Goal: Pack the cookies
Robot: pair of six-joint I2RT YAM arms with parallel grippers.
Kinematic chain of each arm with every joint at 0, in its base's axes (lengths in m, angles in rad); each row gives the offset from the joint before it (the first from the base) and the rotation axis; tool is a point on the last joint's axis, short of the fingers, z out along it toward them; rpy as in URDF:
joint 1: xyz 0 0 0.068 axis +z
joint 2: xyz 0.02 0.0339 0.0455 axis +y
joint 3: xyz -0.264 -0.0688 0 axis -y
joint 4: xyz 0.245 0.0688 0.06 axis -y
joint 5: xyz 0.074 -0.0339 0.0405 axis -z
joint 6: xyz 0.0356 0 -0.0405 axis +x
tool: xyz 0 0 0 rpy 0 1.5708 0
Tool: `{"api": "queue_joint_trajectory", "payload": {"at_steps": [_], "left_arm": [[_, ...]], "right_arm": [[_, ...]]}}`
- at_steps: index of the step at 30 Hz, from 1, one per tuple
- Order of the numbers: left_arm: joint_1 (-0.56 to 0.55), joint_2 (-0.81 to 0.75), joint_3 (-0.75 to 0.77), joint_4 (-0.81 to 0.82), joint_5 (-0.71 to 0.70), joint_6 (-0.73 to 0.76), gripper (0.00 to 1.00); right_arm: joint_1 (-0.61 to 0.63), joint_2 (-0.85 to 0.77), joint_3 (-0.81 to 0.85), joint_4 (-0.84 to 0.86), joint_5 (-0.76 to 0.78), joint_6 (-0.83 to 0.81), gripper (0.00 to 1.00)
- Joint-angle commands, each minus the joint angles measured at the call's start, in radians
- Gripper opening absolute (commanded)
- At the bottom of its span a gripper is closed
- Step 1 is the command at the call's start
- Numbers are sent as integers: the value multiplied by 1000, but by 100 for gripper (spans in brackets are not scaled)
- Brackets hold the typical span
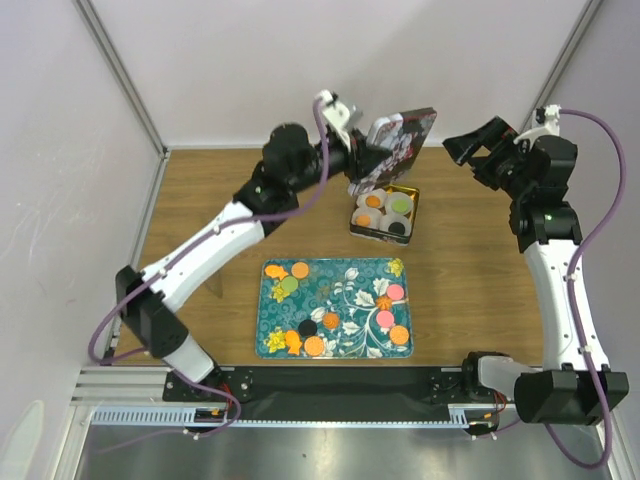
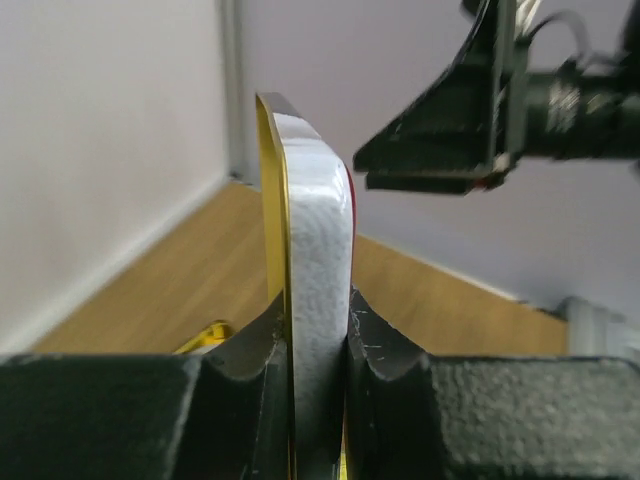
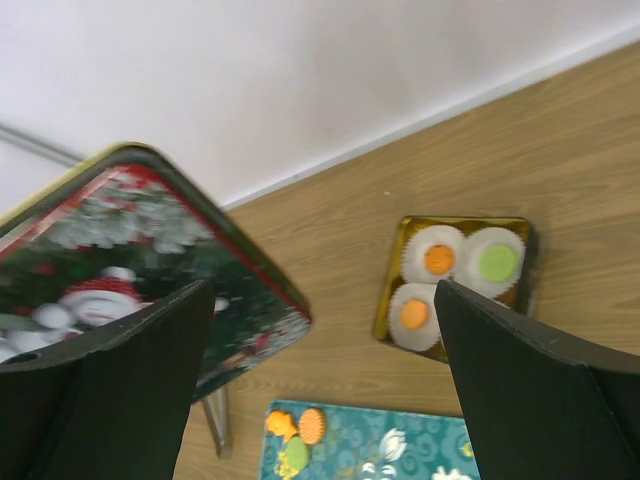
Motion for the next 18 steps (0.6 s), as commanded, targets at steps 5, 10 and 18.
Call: {"api": "queue_joint_trajectory", "payload": {"at_steps": [5, 10, 18], "left_arm": [[172, 277, 174, 54, 525, -639, 0], [232, 449, 260, 94, 609, -799, 0], [281, 726, 429, 258, 724, -1000, 2]], "right_arm": [[-92, 35, -158, 222, -155, 0, 100], [-94, 127, -190, 248, -106, -6, 100], [-77, 244, -267, 408, -94, 10, 100]]}}
